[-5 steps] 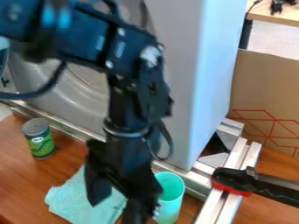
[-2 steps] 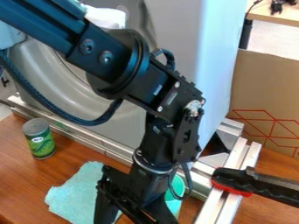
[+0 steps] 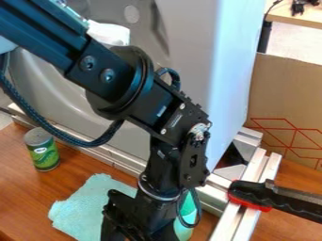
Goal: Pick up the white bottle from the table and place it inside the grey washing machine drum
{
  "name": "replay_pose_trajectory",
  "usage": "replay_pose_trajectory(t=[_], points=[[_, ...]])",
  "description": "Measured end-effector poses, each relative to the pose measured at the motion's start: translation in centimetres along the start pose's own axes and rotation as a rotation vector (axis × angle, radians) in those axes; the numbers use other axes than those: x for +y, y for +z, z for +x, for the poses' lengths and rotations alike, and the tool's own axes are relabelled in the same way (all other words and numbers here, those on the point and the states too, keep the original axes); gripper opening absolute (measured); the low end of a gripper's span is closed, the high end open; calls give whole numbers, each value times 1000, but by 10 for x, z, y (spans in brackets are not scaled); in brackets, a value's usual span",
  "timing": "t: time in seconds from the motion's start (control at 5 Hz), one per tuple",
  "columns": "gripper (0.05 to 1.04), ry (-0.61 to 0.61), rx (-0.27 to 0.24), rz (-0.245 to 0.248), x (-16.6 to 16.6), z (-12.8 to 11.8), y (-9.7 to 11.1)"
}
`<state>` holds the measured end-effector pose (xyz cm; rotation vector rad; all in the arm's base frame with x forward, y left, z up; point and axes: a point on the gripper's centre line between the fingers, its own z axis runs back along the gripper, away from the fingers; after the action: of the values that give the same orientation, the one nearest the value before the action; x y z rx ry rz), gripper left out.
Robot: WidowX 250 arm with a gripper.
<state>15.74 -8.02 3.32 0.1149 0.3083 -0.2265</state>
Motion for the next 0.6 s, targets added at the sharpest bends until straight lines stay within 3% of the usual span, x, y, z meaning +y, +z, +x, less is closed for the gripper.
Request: replay_pose_trajectory(t=[0.2, 0.4, 0.6], points=[[1003, -10, -83, -44, -4, 1, -8], [939, -1, -141, -71, -6, 4, -14], [708, 47, -210, -71, -3, 5, -12]])
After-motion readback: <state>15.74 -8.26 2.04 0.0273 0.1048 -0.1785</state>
